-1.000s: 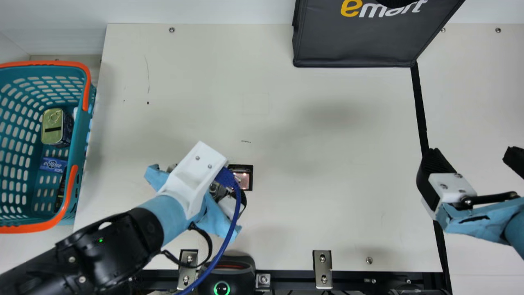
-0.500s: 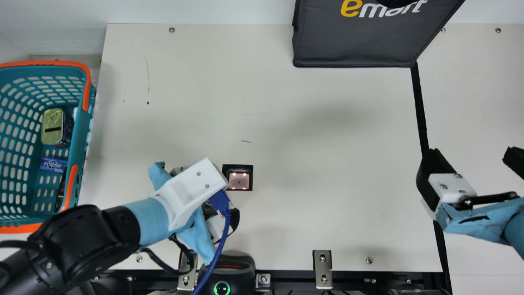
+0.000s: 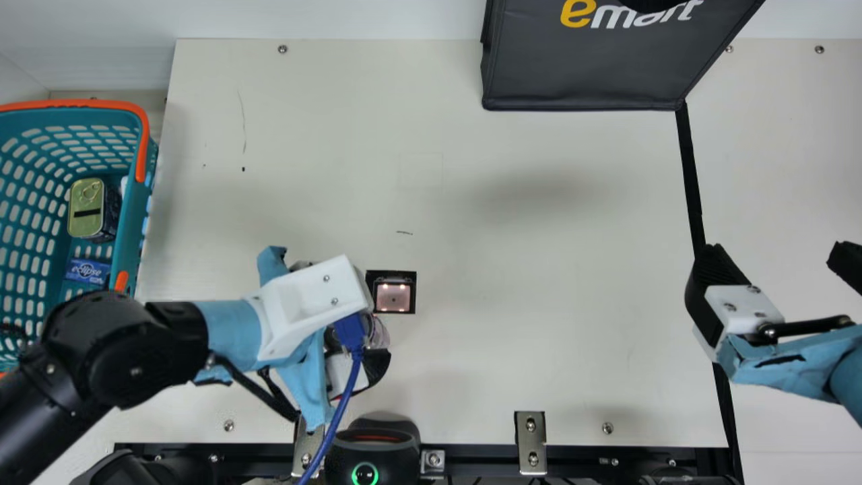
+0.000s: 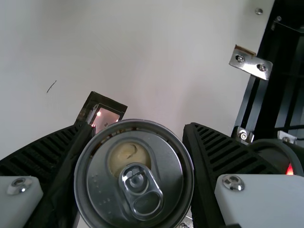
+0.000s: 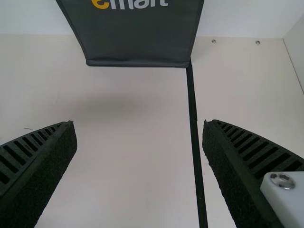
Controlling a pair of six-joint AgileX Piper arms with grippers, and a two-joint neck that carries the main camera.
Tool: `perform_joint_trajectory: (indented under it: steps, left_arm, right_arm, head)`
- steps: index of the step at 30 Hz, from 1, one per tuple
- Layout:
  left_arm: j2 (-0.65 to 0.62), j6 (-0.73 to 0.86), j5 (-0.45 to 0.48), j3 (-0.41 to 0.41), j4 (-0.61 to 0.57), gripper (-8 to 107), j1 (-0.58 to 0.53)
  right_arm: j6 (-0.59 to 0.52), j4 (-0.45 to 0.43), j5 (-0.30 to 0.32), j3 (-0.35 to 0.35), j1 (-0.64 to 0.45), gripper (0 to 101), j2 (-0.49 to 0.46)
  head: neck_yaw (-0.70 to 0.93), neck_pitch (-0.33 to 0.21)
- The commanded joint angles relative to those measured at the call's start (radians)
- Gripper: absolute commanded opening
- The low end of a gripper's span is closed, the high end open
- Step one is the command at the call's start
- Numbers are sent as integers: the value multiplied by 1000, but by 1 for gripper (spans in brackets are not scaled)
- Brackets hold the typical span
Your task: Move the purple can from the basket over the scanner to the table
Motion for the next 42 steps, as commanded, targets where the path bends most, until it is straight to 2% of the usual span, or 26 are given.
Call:
perform_joint_trajectory:
  steps: [1, 7, 13, 33, 42]
  left_arm:
    - [12, 184, 32, -7, -54, -8, 44]
    - [60, 358, 91, -27, -116, -8, 124]
    - [105, 459, 110, -39, -136, -8, 162]
    - [181, 517, 19, -35, -149, -8, 135]
    - [203, 516, -15, -26, -154, 21, 129]
  right_arm:
    - [0, 0, 0, 0, 0, 95, 0]
    - [0, 0, 0, 0, 0, 95, 0]
    - [0, 0, 0, 0, 0, 95, 0]
    - [0, 0, -2, 0, 0, 95, 0]
    - [0, 0, -2, 0, 0, 95, 0]
  head:
    - [2, -29]
    - [2, -29]
    - [2, -29]
    - [2, -29]
    - [2, -29]
